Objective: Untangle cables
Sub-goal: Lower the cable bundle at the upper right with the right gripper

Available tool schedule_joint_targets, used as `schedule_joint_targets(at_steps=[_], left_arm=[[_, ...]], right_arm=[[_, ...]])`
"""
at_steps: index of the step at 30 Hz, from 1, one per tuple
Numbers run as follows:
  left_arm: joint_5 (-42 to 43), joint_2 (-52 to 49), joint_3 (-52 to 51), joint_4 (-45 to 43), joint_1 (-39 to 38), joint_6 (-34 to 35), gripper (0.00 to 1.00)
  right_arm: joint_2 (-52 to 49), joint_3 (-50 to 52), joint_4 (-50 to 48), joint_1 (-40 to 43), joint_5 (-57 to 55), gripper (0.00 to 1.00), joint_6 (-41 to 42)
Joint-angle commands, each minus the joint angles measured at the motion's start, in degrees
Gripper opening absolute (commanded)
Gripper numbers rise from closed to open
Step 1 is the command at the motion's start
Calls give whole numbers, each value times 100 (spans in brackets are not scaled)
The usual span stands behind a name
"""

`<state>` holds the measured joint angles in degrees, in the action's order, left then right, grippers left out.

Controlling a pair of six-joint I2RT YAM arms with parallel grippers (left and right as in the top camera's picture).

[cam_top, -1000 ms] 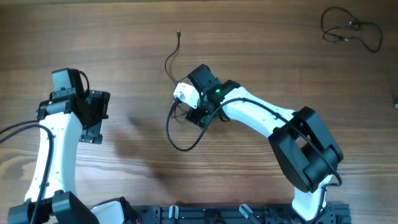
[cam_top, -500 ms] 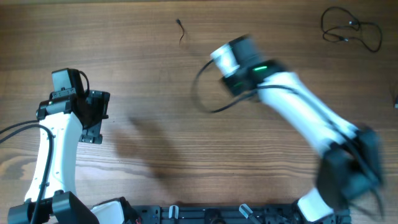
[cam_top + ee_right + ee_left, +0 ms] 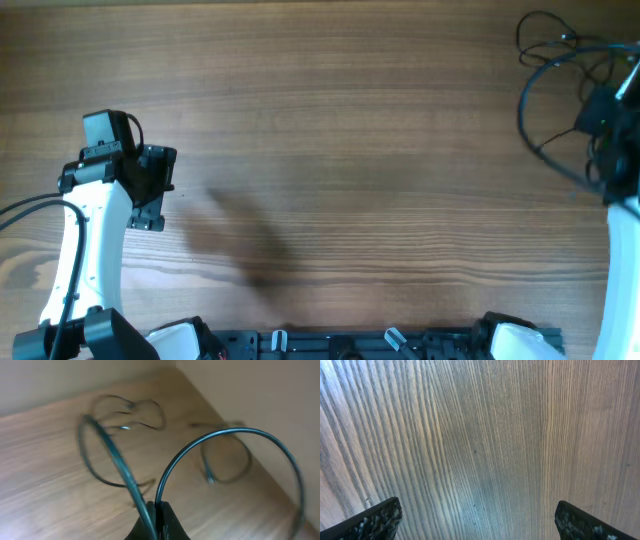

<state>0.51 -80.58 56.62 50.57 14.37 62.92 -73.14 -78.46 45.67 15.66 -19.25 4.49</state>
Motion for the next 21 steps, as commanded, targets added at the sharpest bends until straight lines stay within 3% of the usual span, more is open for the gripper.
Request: schedule_joint_targets(at_steps=[1, 3, 5, 9, 13, 14, 16, 17, 21], left_arm=[[2, 87, -4, 9, 26, 37, 100], [2, 87, -4, 9, 26, 35, 100], [2, 87, -4, 9, 26, 35, 100], [2, 87, -4, 9, 26, 35, 100], [2, 87, -4, 7, 26, 37, 100], [2, 87, -4, 9, 26, 37, 100], [2, 87, -4, 9, 26, 37, 100], [2, 87, -4, 9, 26, 37, 100], [2, 87, -4, 9, 26, 37, 100]], right_arm=[[-817, 17, 44, 363, -372, 4, 651], [-1346, 20, 61, 470, -157, 4, 673], [-2035, 20, 31, 592, -68, 4, 1353], [-3353, 20, -295, 654, 1132, 4, 1303], [-4039, 17, -955, 660, 1161, 6, 1198], [-4046, 13, -1119, 671, 1163, 21, 1139], [-3884, -107, -1189, 682, 1165, 77, 1034], [-3724, -219, -1113, 682, 1167, 100, 997], [-2570, -662, -605, 682, 1237, 100, 909]])
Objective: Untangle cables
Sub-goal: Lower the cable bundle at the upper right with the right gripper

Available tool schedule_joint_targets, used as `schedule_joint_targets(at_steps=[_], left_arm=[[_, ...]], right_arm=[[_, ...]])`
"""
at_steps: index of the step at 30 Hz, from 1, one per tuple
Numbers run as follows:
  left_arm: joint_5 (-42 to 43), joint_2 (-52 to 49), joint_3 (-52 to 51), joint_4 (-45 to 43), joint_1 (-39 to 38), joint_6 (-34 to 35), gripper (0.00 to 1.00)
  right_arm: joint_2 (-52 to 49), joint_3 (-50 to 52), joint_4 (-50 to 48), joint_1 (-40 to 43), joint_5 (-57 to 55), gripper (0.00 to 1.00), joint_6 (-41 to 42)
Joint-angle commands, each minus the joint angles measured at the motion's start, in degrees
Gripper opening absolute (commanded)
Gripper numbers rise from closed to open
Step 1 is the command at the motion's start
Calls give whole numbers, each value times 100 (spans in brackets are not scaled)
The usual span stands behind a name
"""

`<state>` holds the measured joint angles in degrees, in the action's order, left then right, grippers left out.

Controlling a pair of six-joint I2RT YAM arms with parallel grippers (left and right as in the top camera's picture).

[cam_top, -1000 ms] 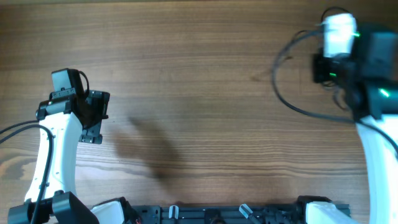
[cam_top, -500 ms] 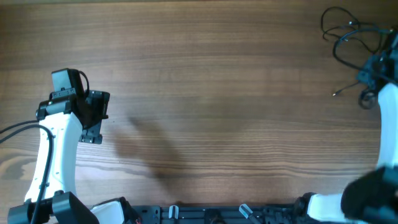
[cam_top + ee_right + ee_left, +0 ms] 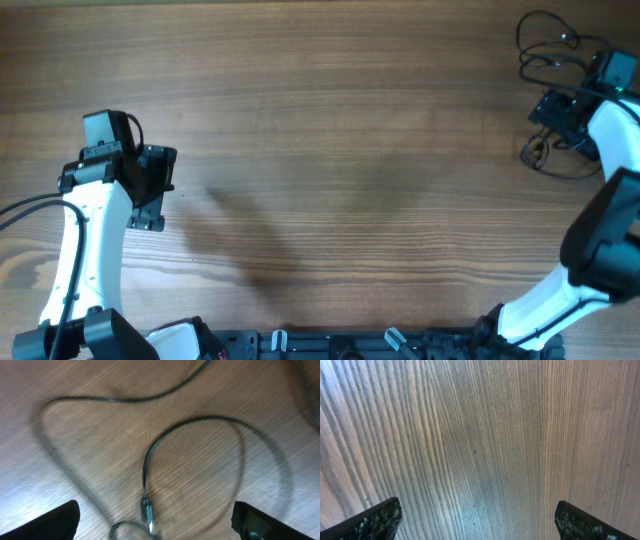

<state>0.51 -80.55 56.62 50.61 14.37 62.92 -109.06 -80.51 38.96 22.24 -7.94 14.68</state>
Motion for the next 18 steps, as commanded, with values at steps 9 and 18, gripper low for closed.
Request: schedule_joint_targets(at_steps=[9, 18], left_arm=[[4, 85, -4, -214, 26, 57, 100], [2, 85, -4, -214, 26, 57, 100]], right_arm=[[4774, -466, -2079, 24, 890, 100, -481], [1609, -396, -1803, 415, -669, 4, -1296]])
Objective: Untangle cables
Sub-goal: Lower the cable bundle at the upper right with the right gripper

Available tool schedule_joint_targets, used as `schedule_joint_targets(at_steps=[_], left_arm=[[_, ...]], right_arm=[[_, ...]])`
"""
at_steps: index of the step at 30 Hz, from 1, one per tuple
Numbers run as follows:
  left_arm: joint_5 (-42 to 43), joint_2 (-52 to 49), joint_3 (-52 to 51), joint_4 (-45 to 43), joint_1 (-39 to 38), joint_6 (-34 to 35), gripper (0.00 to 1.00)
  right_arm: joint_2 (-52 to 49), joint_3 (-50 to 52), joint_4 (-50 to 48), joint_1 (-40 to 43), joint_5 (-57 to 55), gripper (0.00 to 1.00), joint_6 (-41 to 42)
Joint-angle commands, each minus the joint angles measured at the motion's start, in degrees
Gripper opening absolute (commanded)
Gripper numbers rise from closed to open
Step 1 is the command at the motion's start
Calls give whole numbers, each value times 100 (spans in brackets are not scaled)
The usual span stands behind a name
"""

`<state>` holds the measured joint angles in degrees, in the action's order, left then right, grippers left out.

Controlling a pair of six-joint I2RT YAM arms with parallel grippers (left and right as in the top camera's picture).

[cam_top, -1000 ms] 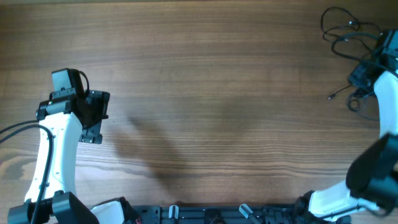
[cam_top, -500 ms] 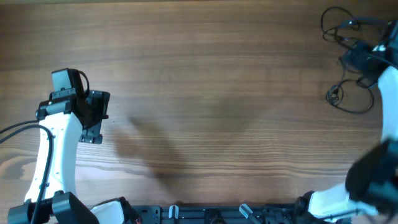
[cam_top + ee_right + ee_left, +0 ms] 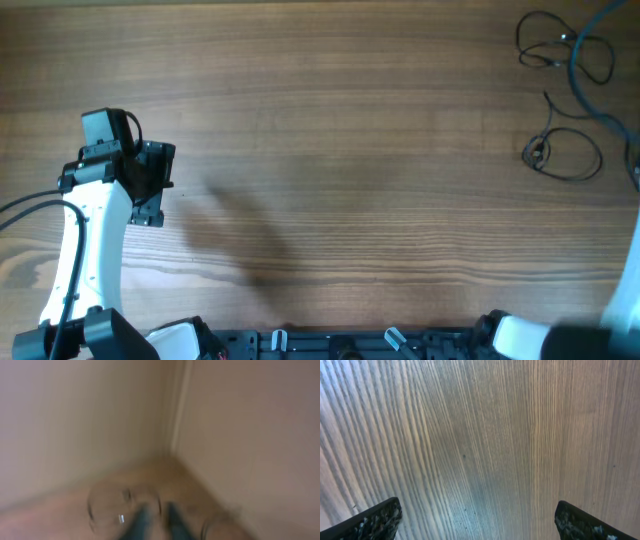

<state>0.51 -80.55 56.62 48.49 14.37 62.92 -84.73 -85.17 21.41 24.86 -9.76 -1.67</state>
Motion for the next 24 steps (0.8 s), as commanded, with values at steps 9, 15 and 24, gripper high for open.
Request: schedule_joint_targets(at_steps=[9, 15, 24], left_arm=[[2, 85, -4, -2, 26, 57, 100], [4, 85, -4, -2, 26, 57, 100], [2, 85, -4, -2, 26, 57, 100]], right_arm=[[-4015, 70, -2009, 531, -1078, 4, -999], [-4774, 70, -2688, 1003, -1084, 4, -1462], [-4809, 70, -339, 1128, 1346, 4, 485]])
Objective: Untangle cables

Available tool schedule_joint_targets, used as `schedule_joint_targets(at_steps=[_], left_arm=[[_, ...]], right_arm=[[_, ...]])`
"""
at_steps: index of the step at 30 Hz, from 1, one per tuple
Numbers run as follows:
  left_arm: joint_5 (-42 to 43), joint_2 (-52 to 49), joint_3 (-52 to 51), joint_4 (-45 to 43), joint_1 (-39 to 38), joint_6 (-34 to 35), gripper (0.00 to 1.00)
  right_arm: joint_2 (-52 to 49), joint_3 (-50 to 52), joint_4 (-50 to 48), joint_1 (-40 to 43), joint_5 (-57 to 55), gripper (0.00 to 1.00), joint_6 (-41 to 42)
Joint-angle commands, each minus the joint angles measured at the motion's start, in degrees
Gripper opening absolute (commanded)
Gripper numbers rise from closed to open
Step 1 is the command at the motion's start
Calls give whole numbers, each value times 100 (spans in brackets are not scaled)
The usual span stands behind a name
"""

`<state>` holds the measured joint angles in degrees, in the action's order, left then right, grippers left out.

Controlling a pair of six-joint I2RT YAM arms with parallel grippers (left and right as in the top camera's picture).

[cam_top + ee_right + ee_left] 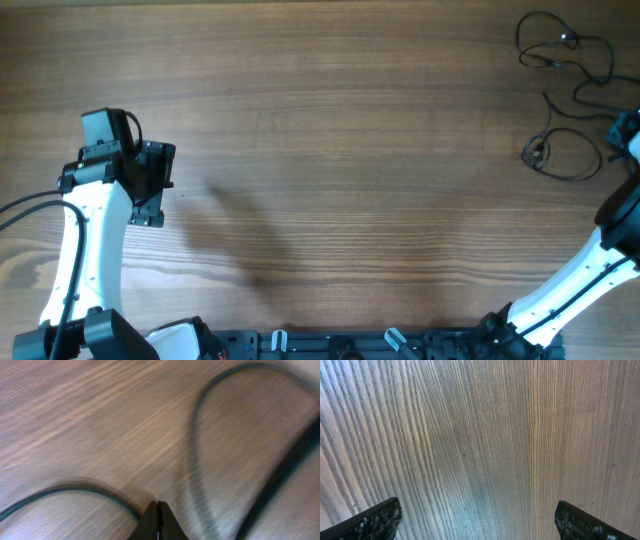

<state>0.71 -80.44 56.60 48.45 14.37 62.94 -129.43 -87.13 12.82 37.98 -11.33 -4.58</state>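
Thin dark cables (560,45) lie looped at the table's far right corner, with a small separate loop (566,157) below them. My right gripper (622,130) sits low at the right edge among them. In the right wrist view the right gripper (158,510) is shut, and a dark cable (75,491) curves in from the left and ends at its tips. A second, blurred cable loop (197,435) lies beyond. My left gripper (150,200) hangs open over bare wood at the left, its fingertips (375,520) wide apart with nothing between them.
The wooden table (340,150) stretches between the two arms. The right arm's white link (575,280) rises along the right edge. A black rail (340,345) runs along the front edge.
My right gripper was raised toward the wall with a cable lifted. Now it is down at the table by the right edge, shut at a cable's end. The left arm has not moved.
My right gripper first held a cable loop over the corner pile. Then it stood open low over a small cable loop. Then it was lifted high, and the small loop lay apart from the pile. Now it is low again, shut. The left gripper stayed open throughout.
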Motion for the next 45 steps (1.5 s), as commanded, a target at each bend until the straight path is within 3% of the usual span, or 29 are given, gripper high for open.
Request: schedule_joint_targets(at_steps=[1, 5, 11, 12, 13, 16, 17, 18, 21, 23, 25, 27, 30, 35, 39, 45], left_arm=[[-15, 74, -2, 2, 26, 55, 100], [-17, 74, -2, 2, 26, 55, 100], [-17, 74, -2, 2, 26, 55, 100], [-17, 74, -2, 2, 26, 55, 100], [-15, 74, -2, 2, 26, 55, 100], [-17, 74, -2, 2, 26, 55, 100], [-17, 74, -2, 2, 26, 55, 100], [-17, 74, -2, 2, 26, 55, 100], [-15, 74, -2, 2, 26, 55, 100], [-15, 74, -2, 2, 26, 55, 100], [-15, 74, -2, 2, 26, 55, 100], [-17, 74, -2, 2, 26, 52, 100], [-17, 74, -2, 2, 26, 55, 100], [-17, 74, -2, 2, 26, 55, 100], [-17, 74, -2, 2, 26, 55, 100], [-17, 74, -2, 2, 26, 52, 100]], right_arm=[[-337, 267, 708, -262, 1637, 4, 946], [-186, 267, 1261, -404, 1620, 4, 1169], [955, 264, 1851, -404, 1674, 4, 1207], [1228, 247, 1845, -400, 1593, 7, 1207], [1685, 177, 1797, -400, 1462, 19, 1204], [3488, 68, 702, -407, 2022, 20, 1215], [3832, 68, 219, -407, 2511, 20, 1226], [4393, 68, -885, -409, 3541, 20, 1231], [5040, 68, -2247, -634, 4747, 31, 1528], [5348, 72, -1624, -911, 4911, 43, 1469], [5740, 164, -433, -1314, 4481, 49, 466], [6220, 433, 144, -1961, 3604, 65, -522], [6745, 761, 678, -2555, 3165, 77, -1108], [8275, 1707, 863, -2677, 3215, 83, -1156], [9635, 2173, 905, -2863, 3779, 84, -369], [11368, 2190, 892, -3296, 3816, 86, -859]])
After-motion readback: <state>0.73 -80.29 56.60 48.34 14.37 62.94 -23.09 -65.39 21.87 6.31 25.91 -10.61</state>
